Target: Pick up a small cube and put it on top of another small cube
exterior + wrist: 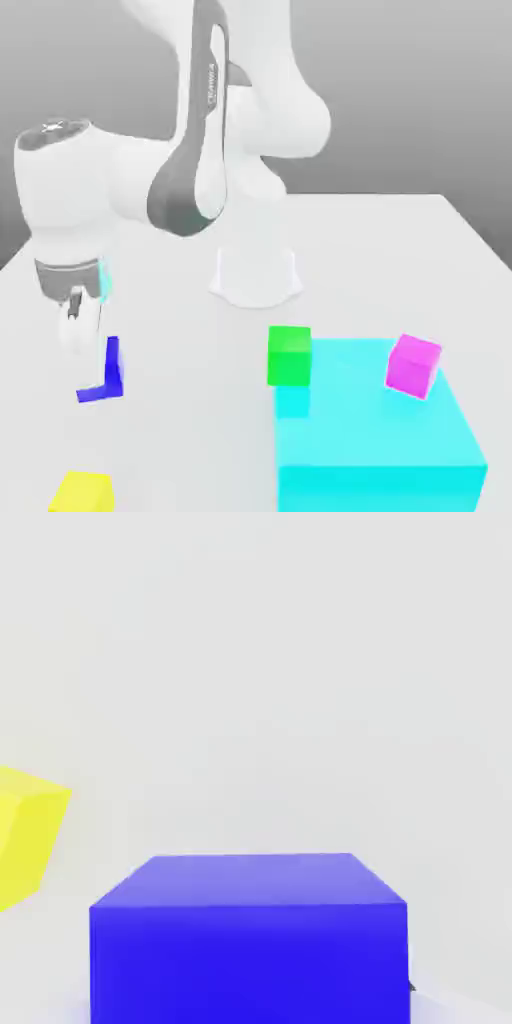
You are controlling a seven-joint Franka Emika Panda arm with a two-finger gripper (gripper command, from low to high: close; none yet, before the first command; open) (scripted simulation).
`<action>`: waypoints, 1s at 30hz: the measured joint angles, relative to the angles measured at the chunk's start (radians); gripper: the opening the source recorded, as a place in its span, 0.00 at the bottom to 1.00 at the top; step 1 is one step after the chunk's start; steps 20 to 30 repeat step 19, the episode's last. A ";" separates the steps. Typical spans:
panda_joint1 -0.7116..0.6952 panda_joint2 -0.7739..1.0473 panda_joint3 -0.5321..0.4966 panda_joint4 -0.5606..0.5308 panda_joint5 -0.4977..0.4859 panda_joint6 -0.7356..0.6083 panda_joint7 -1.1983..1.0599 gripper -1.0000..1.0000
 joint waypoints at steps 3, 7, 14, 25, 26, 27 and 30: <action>0.061 -0.107 0.044 -0.025 0.008 -0.081 -0.027 0.00; 0.158 -0.248 0.117 -0.058 0.026 -0.189 -0.068 0.00; 0.265 -0.316 0.204 -0.125 0.042 -0.192 -0.108 0.00; 0.263 -0.241 0.214 -0.156 0.039 -0.087 -0.103 1.00; 0.263 -0.241 0.214 -0.156 0.039 -0.087 -0.103 1.00; 0.263 -0.241 0.214 -0.156 0.039 -0.087 -0.103 1.00; 0.263 -0.241 0.214 -0.156 0.039 -0.087 -0.103 1.00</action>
